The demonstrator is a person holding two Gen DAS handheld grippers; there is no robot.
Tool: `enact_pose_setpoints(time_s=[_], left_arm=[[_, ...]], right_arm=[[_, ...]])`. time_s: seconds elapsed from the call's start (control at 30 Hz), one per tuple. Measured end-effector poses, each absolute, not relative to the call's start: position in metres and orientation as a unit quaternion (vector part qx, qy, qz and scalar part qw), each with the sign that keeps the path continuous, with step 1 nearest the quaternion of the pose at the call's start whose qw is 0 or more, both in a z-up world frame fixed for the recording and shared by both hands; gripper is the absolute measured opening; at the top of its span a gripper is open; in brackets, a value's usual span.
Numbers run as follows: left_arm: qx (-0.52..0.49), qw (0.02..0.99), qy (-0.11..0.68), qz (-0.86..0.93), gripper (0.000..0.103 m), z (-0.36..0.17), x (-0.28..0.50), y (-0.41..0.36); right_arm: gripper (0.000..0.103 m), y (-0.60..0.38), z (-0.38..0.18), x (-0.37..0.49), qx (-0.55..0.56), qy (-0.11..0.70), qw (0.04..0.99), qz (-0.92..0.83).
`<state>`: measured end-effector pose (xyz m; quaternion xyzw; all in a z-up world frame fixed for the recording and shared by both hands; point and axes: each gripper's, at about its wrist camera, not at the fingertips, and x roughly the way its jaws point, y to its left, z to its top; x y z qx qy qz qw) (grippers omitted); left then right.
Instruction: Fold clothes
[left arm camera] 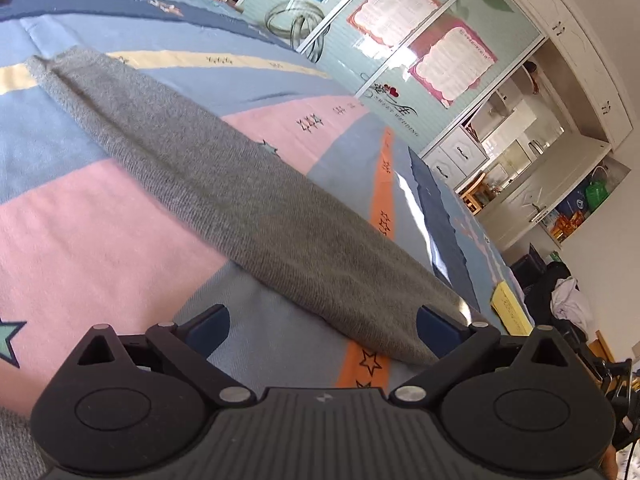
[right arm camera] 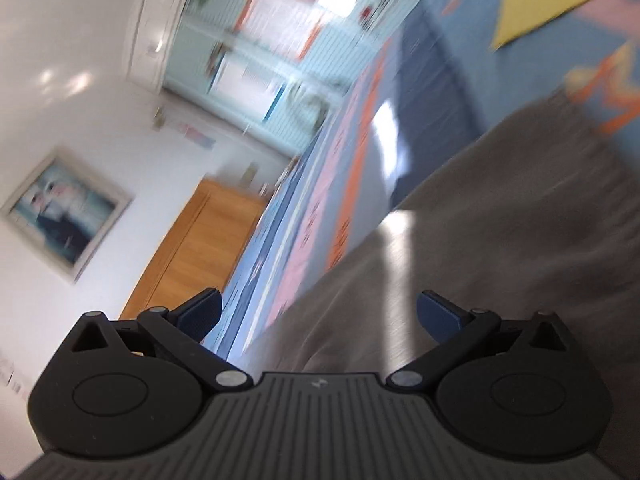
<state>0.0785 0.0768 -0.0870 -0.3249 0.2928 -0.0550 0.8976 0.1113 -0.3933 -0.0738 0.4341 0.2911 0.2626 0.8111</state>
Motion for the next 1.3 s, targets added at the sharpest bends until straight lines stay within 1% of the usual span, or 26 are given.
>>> enact_pose_setpoints(time_s=[0.07,0.1,0.17,0.2,0.3,0.4,0.53,0.6,0.63,0.67,0.7,0.73,0.77,0.8,0.83,0.87,0.97,1.0,1.07,1.2,1.27,1.3], left_arm=[[-0.328,0.895,0.297,-0.053,0.101,-0.088,0.079,0.08],[-0.336,0.892,0.297,-0.052,0.101,-0.088,0.079,0.082],[-0.348,0.888,0.296,-0.05,0.101,-0.089,0.078,0.087],[-0.349,0.888,0.295,-0.05,0.101,-0.088,0.078,0.089],[-0.351,0.884,0.301,-0.058,0.101,-0.087,0.078,0.09],[-0.352,0.881,0.309,-0.067,0.102,-0.087,0.079,0.092],[-0.361,0.876,0.313,-0.07,0.102,-0.088,0.079,0.098],[-0.363,0.875,0.313,-0.071,0.102,-0.087,0.079,0.099],[-0.363,0.874,0.314,-0.073,0.102,-0.087,0.079,0.099],[-0.363,0.874,0.314,-0.074,0.102,-0.086,0.079,0.1],[-0.365,0.873,0.315,-0.073,0.102,-0.087,0.079,0.102],[-0.368,0.872,0.315,-0.071,0.102,-0.087,0.08,0.104],[-0.372,0.871,0.315,-0.07,0.102,-0.087,0.08,0.106],[-0.374,0.87,0.314,-0.069,0.102,-0.087,0.08,0.108],[-0.376,0.87,0.313,-0.068,0.102,-0.087,0.079,0.109],[-0.376,0.869,0.313,-0.068,0.102,-0.087,0.079,0.109],[-0.365,0.872,0.318,-0.076,0.102,-0.084,0.081,0.107],[-0.359,0.873,0.32,-0.079,0.102,-0.082,0.081,0.106],[-0.348,0.874,0.328,-0.089,0.102,-0.078,0.082,0.107],[-0.311,0.875,0.355,-0.107,0.102,-0.071,0.075,0.111],[-0.294,0.875,0.369,-0.112,0.102,-0.071,0.066,0.116],[-0.289,0.872,0.377,-0.116,0.102,-0.072,0.059,0.119]], right_arm=[[0.103,-0.353,-0.093,0.134,0.419,0.358,0.783,0.289],[0.103,-0.334,-0.088,0.136,0.355,0.372,0.811,0.277],[0.103,-0.31,-0.073,0.14,0.33,0.409,0.803,0.282],[0.103,-0.308,-0.068,0.139,0.371,0.397,0.78,0.31],[0.103,-0.293,-0.058,0.139,0.399,0.361,0.777,0.327],[0.102,-0.267,-0.087,0.149,0.366,0.43,0.776,0.28],[0.102,-0.254,-0.061,0.137,0.358,0.439,0.766,0.303],[0.103,-0.256,-0.049,0.141,0.36,0.411,0.79,0.278],[0.103,-0.257,-0.051,0.152,0.358,0.41,0.798,0.26],[0.103,-0.253,-0.06,0.159,0.356,0.43,0.794,0.243],[0.103,-0.245,-0.078,0.169,0.352,0.475,0.773,0.231],[0.103,-0.239,-0.078,0.167,0.33,0.466,0.786,0.237],[0.103,-0.234,-0.073,0.162,0.315,0.475,0.785,0.243],[0.102,-0.232,-0.068,0.16,0.318,0.48,0.779,0.25],[0.102,-0.234,-0.063,0.159,0.325,0.468,0.78,0.258],[0.102,-0.242,-0.054,0.157,0.339,0.44,0.79,0.26],[0.103,-0.251,-0.064,0.17,0.365,0.439,0.793,0.213],[0.103,-0.247,-0.068,0.168,0.351,0.448,0.791,0.227],[0.103,-0.239,-0.068,0.162,0.321,0.467,0.786,0.247],[0.103,-0.243,-0.047,0.104,0.36,0.429,0.764,0.322],[0.103,-0.23,-0.049,0.084,0.342,0.453,0.746,0.348],[0.103,-0.223,-0.056,0.081,0.317,0.471,0.75,0.338]])
